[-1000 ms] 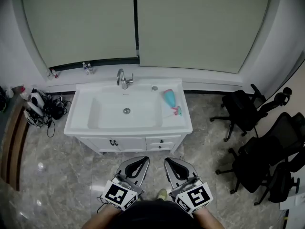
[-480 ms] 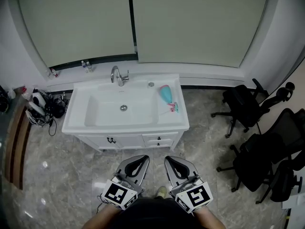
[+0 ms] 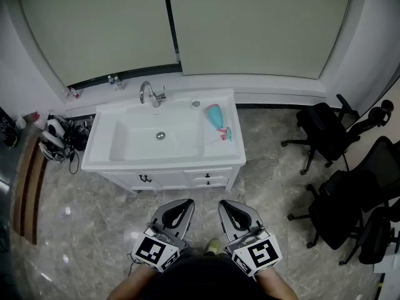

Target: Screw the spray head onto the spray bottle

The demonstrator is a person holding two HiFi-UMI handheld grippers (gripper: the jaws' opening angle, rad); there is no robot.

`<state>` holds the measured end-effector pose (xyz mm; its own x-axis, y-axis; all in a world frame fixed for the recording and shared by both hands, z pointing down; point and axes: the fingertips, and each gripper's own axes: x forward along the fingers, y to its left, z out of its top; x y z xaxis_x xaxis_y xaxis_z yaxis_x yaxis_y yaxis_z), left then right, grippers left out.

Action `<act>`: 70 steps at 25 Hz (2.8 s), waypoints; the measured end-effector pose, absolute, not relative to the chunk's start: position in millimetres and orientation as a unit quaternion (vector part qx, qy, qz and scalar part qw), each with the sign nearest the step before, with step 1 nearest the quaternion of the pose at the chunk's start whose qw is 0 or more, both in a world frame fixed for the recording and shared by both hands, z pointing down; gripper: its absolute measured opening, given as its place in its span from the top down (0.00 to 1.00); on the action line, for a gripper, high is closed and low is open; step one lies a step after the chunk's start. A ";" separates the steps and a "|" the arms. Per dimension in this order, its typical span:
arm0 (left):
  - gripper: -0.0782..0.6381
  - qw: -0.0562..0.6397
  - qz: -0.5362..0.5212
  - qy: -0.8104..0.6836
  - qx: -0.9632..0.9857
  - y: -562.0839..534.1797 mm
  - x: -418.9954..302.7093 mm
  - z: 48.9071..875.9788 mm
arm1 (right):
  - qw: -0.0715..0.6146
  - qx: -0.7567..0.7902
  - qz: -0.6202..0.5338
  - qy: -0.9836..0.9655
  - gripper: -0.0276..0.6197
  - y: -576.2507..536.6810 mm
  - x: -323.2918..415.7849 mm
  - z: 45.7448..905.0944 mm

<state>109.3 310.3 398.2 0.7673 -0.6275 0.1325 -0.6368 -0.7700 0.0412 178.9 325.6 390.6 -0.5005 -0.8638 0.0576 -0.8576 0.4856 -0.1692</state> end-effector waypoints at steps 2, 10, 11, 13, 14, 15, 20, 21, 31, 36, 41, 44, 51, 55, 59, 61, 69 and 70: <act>0.88 0.045 0.060 -0.339 0.938 305.9 112.4 400.3 | 0.020 -0.500 -0.093 0.861 0.96 321.8 184.8 392.0; 0.88 0.050 0.063 -0.335 0.939 272.9 121.6 401.1 | 0.021 -0.503 -0.099 0.858 0.96 292.6 194.8 393.5; 0.88 0.052 0.063 -0.333 0.939 266.8 121.8 401.9 | 0.019 -0.505 -0.101 0.857 0.96 286.8 195.0 394.5; 0.88 0.055 0.061 -0.329 0.941 252.1 120.9 404.7 | 0.015 -0.509 -0.103 0.854 0.96 273.1 194.3 397.1; 0.88 0.057 0.060 -0.327 0.941 243.5 120.1 406.5 | 0.013 -0.512 -0.103 0.853 0.96 265.4 193.6 398.8; 0.88 0.058 0.058 -0.325 0.942 234.0 119.1 408.6 | 0.010 -0.515 -0.104 0.851 0.96 256.9 192.9 400.7; 0.88 0.066 0.056 -0.306 0.948 167.3 110.3 420.0 | -0.004 -0.537 -0.107 0.837 0.96 195.6 185.6 408.7; 0.88 0.068 0.055 -0.300 0.950 152.0 107.8 420.8 | -0.007 -0.542 -0.107 0.834 0.96 181.4 182.9 408.8; 0.88 0.065 0.073 -0.227 0.969 4.4 84.5 429.9 | -0.030 -0.583 -0.142 0.799 0.96 44.7 145.0 410.2; 0.88 0.026 0.116 -0.174 0.978 -47.7 98.2 455.2 | -0.016 -0.595 -0.158 0.788 0.96 -1.1 140.2 414.5; 0.88 0.043 0.124 -0.152 0.980 -85.1 125.8 476.9 | -0.016 -0.607 -0.167 0.777 0.96 -36.5 162.5 431.4; 0.88 0.038 0.143 -0.143 0.979 -104.7 148.4 495.4 | -0.014 -0.600 -0.181 0.779 0.96 -55.5 180.1 449.3; 0.87 -0.031 0.243 -0.098 0.965 -167.3 202.8 564.1 | -0.042 -0.577 -0.214 0.787 0.96 -99.2 234.9 494.4; 0.75 -0.114 0.331 -0.033 0.936 -201.8 233.9 614.9 | -0.036 -0.576 -0.241 0.780 0.96 -118.5 265.5 518.7; 0.65 -0.233 0.415 0.048 0.878 -222.5 256.7 659.0 | -0.036 -0.571 -0.274 0.773 0.96 -122.3 288.8 545.4; 0.61 -0.289 0.442 0.086 0.845 -230.1 264.4 674.7 | -0.040 -0.570 -0.284 0.770 0.96 -122.8 297.1 557.5; 0.52 -0.405 0.503 0.197 0.738 -246.4 292.1 725.9 | -0.086 -0.552 -0.320 0.765 0.96 -118.0 318.5 617.9; 0.51 -0.412 0.509 0.207 0.727 -246.3 292.6 731.5 | -0.090 -0.548 -0.323 0.766 0.96 -117.7 319.1 624.4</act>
